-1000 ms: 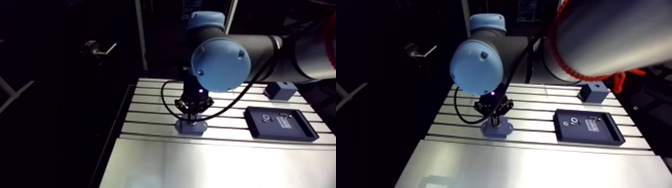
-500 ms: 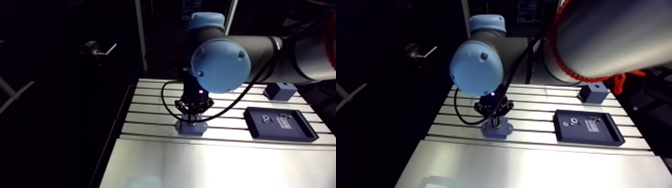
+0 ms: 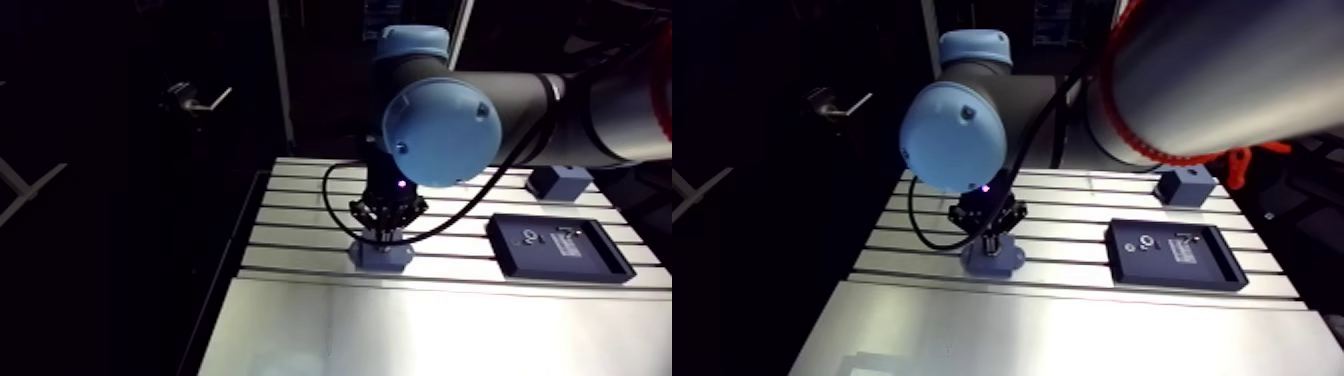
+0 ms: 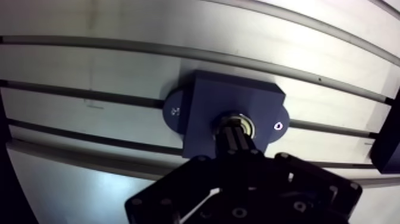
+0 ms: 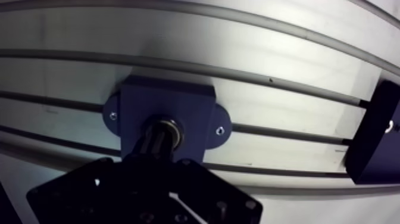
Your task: Pick up the bearing and press it into the housing until flush.
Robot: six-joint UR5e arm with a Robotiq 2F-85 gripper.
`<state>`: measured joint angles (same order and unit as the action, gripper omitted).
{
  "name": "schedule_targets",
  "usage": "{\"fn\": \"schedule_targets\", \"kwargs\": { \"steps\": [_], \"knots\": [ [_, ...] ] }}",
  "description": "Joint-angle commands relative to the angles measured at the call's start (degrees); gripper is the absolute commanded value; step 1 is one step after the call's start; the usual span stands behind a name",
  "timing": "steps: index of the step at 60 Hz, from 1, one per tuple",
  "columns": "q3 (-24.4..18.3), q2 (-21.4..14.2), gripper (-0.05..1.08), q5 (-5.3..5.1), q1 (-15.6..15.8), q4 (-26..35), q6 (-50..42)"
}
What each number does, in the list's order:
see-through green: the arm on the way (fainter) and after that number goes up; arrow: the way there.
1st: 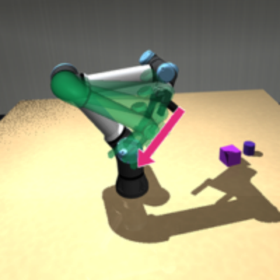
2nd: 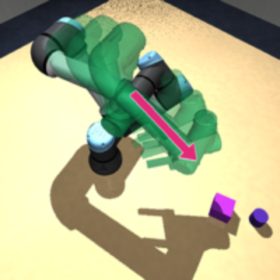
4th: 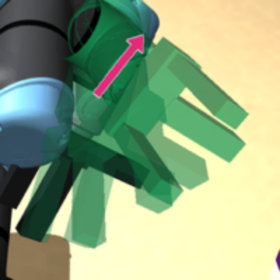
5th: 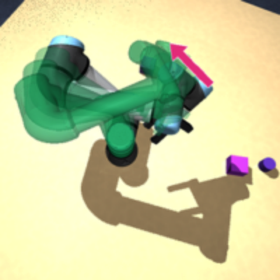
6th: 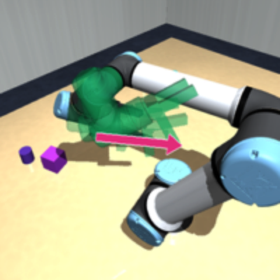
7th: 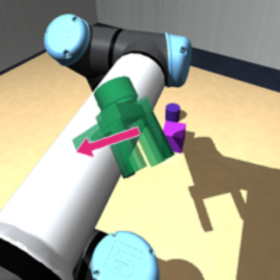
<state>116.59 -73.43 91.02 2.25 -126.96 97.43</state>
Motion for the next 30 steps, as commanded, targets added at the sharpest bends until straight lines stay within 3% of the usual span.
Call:
{"fn": "schedule_targets", "kwargs": {
  "steps": [1, 30],
  "knots": [
    [0.0, 0.0, 1.06, -0.02, -0.3, 0.0, 0.0],
    [0.2, 0.0, 1.06, -0.1, -0.3, -0.1, 0.6]
  ]
}}
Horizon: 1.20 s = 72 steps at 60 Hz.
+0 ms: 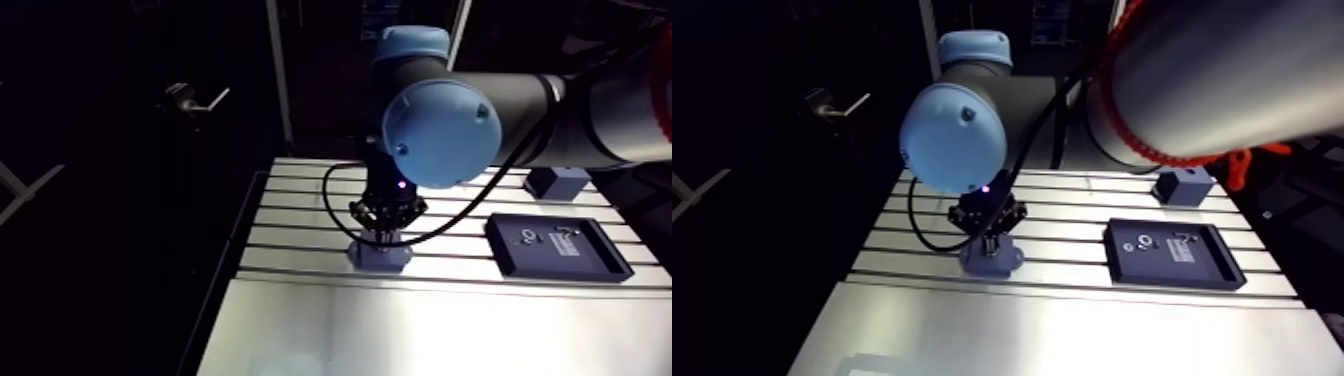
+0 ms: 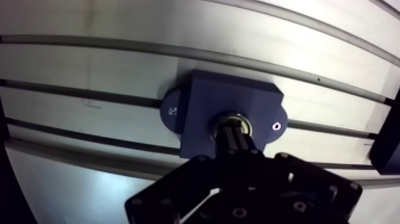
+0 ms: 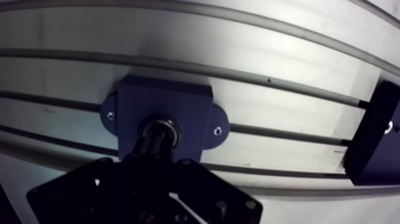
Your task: Pick up the bearing and press it into the housing until flush.
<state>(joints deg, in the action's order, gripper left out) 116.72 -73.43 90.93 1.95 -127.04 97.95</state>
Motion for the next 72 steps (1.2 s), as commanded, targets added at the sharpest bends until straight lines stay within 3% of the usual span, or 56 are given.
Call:
{"fn": "schedule_targets", "kwargs": {
  "steps": [1, 72],
  "knots": [
    [0.0, 0.0, 1.06, -0.01, 0.0, 0.0, 0.1],
    [0.3, 0.7, 1.06, 0.16, 0.2, -0.3, 0.2]
  ]
}}
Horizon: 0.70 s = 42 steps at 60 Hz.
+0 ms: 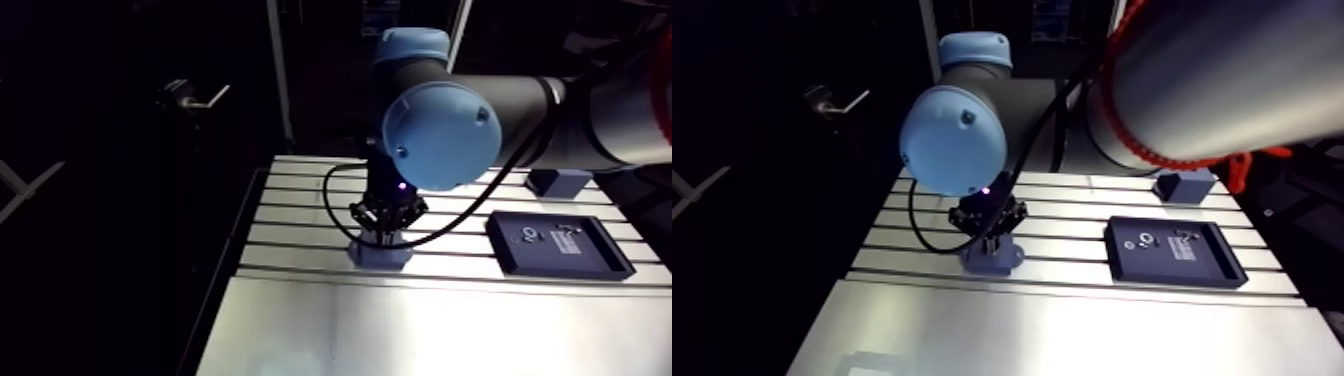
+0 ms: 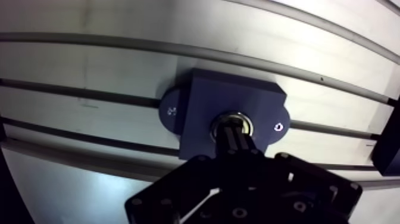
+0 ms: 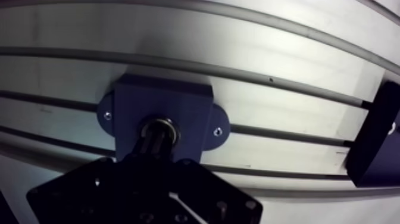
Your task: Pick up the bearing and press it into the housing until flush.
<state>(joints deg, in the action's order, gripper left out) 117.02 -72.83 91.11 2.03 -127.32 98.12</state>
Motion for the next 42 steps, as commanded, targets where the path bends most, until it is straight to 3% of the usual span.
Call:
{"fn": "schedule_targets", "kwargs": {
  "steps": [1, 42],
  "knots": [
    [0.0, 0.1, 1.06, -0.01, 0.1, 0.0, 0.0],
    [0.0, 0.4, 1.06, -0.01, 0.1, 0.0, 0.1]
  ]
}}
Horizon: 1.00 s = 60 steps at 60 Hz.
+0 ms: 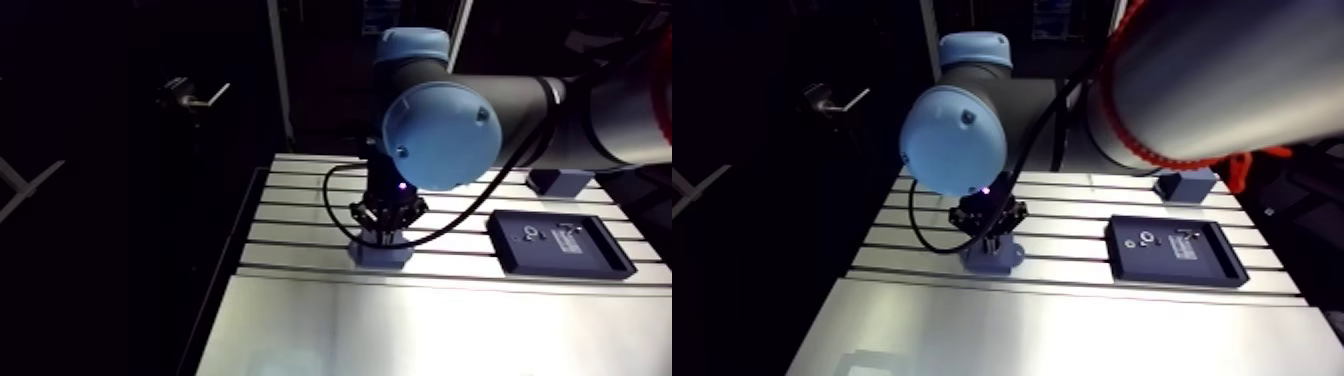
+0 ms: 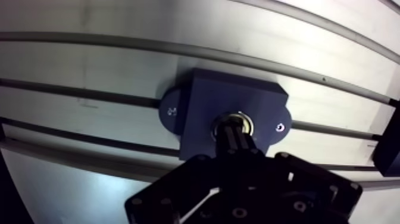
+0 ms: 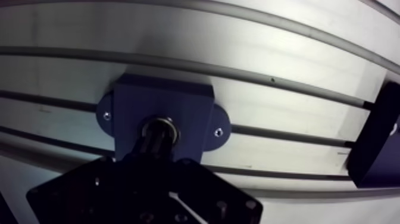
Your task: Pick up the bearing and press it into the housing until flush.
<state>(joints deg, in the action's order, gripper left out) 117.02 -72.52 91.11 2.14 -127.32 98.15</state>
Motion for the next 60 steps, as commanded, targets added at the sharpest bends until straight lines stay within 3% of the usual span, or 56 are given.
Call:
{"fn": "schedule_targets", "kwargs": {
  "steps": [1, 37, 60],
  "knots": [
    [0.0, 0.1, 1.06, -0.01, 0.0, 0.0, 0.1],
    [0.0, 0.0, 1.06, -0.01, -0.2, 0.0, 0.1],
    [-0.7, -3.3, 1.06, 0.08, -0.2, 0.8, 0.1]
  ]
}}
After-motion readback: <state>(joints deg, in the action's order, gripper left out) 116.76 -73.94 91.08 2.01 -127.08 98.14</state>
